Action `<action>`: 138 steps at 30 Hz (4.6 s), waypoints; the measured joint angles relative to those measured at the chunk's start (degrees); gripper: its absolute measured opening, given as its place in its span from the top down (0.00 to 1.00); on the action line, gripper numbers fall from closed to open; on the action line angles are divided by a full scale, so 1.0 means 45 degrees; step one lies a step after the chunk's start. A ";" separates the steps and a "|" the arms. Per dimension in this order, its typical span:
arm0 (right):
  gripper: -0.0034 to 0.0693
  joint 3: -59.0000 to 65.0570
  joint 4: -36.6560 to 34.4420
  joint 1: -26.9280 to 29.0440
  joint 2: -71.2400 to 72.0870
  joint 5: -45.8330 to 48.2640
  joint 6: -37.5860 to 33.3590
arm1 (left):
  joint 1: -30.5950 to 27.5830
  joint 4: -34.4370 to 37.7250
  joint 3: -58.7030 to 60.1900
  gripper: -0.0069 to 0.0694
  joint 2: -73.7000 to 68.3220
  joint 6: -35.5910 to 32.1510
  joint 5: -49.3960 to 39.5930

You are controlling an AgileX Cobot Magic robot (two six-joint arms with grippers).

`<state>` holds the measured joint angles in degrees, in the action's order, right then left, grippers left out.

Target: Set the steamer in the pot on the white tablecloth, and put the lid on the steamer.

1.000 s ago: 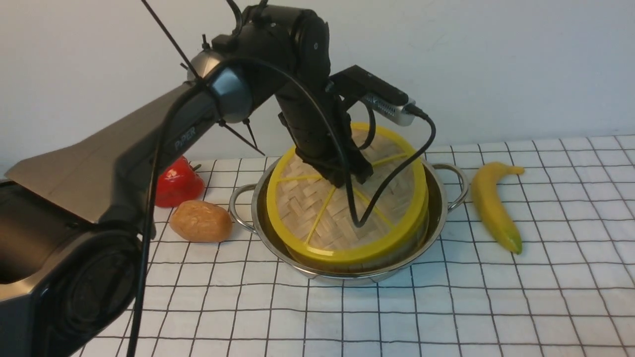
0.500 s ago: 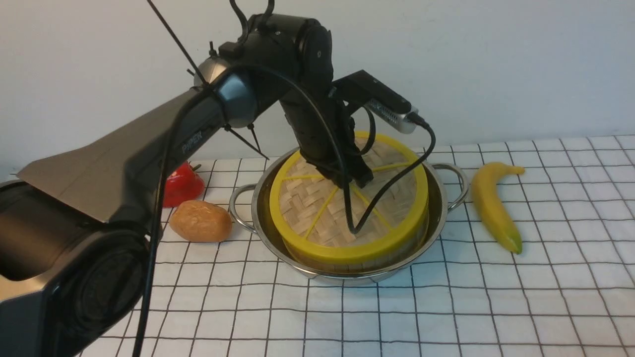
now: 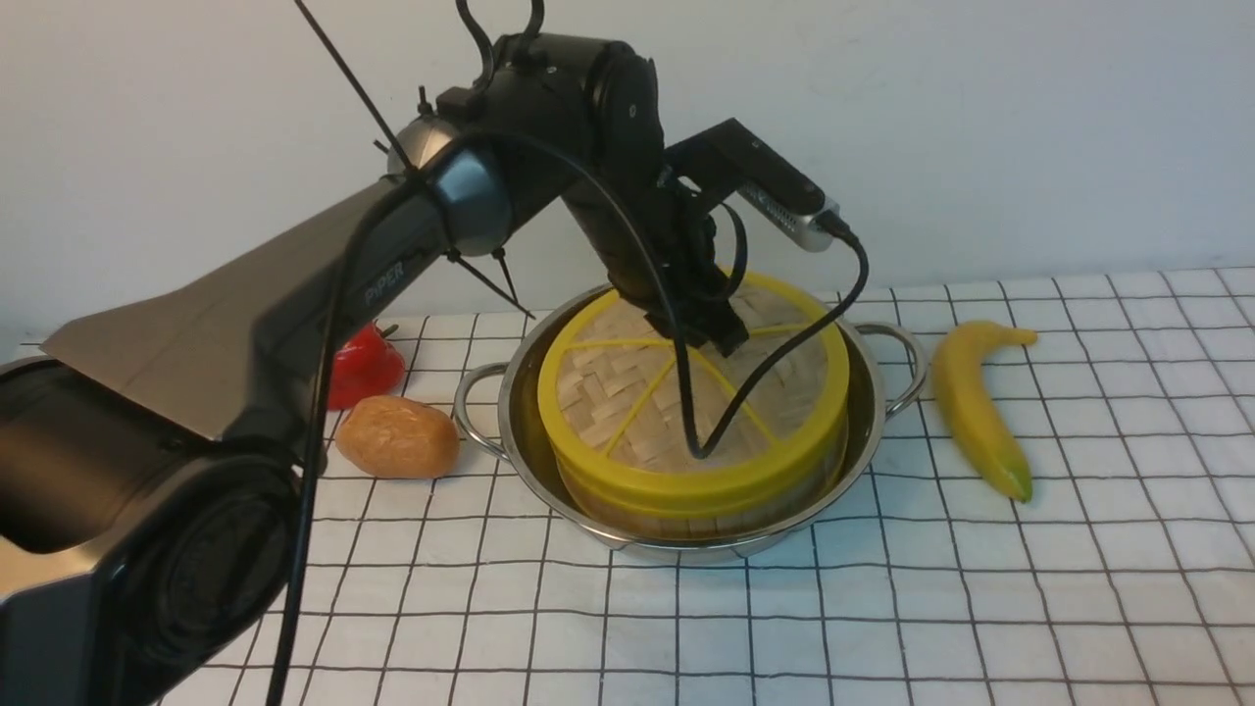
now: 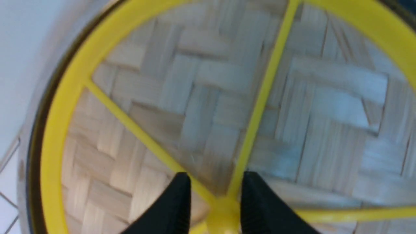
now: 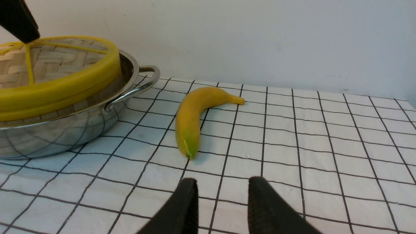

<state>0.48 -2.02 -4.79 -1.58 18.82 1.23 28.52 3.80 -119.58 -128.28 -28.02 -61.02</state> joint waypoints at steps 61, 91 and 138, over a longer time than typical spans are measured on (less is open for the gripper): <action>0.62 0.0000 0.0000 0.0000 0.0000 0.0000 -0.0011 | -0.6539 -0.0547 2.0915 0.59 2.2418 0.5256 0.7104; 0.62 0.0000 0.0000 0.0000 0.0000 -0.0051 -0.0011 | -0.6539 -0.1016 2.6669 0.59 2.8482 0.5805 0.8967; 0.62 0.0000 0.0000 0.0000 0.0000 -0.0051 -0.0011 | -0.6539 -0.0970 2.6669 0.59 2.8511 0.6675 0.9214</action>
<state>0.48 -2.02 -4.79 -1.58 18.59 1.18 -0.91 -0.57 0.43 0.02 2.02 -19.56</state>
